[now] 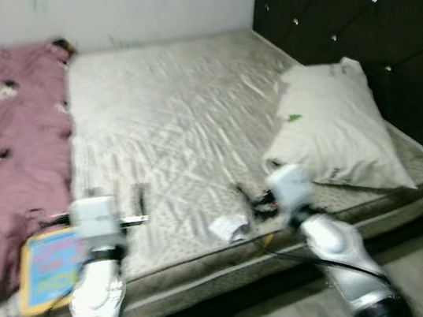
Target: Clean up the room
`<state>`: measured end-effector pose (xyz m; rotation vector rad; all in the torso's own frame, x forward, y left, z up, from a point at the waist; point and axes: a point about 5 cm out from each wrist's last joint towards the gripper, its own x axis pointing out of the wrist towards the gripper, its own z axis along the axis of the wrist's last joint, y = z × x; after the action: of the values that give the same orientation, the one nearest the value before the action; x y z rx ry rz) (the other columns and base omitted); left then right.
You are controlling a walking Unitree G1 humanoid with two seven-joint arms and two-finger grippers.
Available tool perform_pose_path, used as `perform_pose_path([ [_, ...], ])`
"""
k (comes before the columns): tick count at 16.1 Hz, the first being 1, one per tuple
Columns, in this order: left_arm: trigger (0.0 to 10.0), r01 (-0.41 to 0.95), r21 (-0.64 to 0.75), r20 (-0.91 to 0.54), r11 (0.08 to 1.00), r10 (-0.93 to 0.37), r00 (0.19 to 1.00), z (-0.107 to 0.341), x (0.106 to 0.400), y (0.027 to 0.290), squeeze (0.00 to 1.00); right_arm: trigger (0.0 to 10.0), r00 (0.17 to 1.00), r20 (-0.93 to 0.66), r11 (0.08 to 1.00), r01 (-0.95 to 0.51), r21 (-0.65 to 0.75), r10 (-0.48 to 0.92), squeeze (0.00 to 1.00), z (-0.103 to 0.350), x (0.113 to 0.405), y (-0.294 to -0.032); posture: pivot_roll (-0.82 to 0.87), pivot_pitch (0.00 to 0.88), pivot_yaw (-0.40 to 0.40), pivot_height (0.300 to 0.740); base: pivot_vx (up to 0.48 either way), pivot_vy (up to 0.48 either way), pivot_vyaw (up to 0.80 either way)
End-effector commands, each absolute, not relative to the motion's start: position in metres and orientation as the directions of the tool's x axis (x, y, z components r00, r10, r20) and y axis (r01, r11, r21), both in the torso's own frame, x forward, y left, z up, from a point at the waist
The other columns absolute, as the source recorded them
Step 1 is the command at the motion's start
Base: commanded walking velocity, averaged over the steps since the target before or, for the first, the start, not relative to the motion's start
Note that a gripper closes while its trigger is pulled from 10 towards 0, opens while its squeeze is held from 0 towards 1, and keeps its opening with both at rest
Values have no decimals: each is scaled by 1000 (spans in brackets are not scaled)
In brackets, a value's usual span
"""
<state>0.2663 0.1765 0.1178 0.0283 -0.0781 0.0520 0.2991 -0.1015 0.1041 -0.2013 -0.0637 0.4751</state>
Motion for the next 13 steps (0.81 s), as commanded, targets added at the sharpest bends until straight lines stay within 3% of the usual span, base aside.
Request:
perform_pose_path([
  [1,10000,-33,20,78,999,31,996,119,267,167,0,10000,903,5,882,-419,-215,430,0,103,300,-116,15,34,-70,635,0,0,0],
  [9,10000,-57,33,82,998,54,995,118,266,171,0,10000,884,0,866,-459,-199,468,0,103,298,-112,17,39,-71,565,0,0,0],
  [13,10000,-84,41,81,996,81,993,119,267,173,0,10000,885,-13,868,-459,-189,465,0,101,299,-112,17,43,-68,561,0,0,0],
])
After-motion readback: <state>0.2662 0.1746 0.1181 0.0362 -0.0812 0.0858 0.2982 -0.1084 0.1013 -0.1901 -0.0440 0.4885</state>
